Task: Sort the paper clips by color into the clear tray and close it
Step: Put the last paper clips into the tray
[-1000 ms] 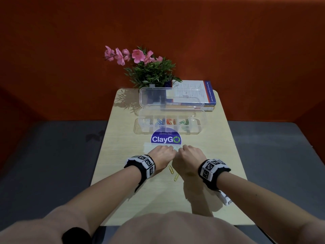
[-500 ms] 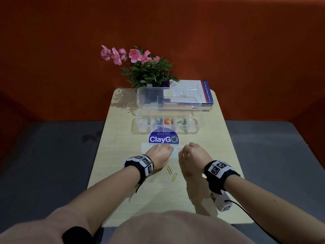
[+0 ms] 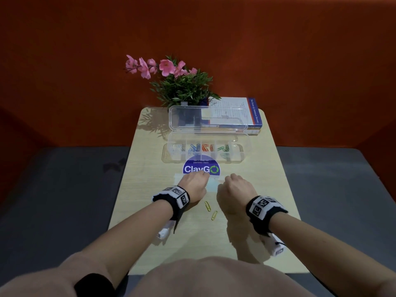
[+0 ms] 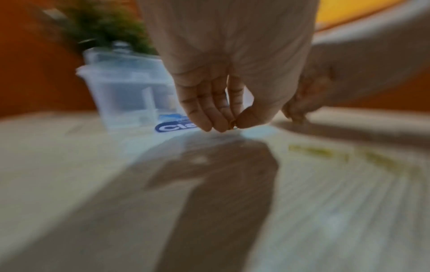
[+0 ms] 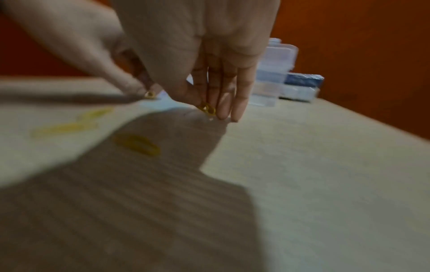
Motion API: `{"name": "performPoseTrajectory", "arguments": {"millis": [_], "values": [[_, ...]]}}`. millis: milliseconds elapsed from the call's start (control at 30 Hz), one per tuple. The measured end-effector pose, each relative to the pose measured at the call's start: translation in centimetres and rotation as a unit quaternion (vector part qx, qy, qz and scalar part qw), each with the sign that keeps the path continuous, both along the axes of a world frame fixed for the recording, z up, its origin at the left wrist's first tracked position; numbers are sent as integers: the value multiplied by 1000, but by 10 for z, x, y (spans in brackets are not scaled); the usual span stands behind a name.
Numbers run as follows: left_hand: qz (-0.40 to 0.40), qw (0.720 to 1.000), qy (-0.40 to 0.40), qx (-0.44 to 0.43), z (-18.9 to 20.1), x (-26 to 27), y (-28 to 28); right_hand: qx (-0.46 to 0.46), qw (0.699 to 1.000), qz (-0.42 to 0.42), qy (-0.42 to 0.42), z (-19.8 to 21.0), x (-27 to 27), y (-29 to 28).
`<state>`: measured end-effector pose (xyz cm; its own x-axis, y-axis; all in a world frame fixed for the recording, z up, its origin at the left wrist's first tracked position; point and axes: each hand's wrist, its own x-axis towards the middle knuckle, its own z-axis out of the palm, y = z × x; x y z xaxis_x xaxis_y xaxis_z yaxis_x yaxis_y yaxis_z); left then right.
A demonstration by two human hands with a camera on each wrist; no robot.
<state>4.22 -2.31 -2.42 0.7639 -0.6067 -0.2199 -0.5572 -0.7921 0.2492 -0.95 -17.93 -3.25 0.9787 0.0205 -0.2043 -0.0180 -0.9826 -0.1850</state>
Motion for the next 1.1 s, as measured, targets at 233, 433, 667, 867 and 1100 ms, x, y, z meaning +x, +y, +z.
{"name": "performPoseTrajectory", "arguments": {"millis": [233,433,667,867,1100], "values": [[278,888,272,-245,-2,-5,19,499,809,-302,76,12,-12,-30],[351,771,423,-321,9,-22,13,601,688,-368,173,17,-20,-28],[65,975,208,-47,9,-24,7,195,964,-53,171,13,-42,-22],[-26,987,160,-6,8,-26,9,183,970,-54,150,11,-48,-18],[-32,989,145,1,8,-30,4,199,958,-85,190,13,-43,-10]]}}
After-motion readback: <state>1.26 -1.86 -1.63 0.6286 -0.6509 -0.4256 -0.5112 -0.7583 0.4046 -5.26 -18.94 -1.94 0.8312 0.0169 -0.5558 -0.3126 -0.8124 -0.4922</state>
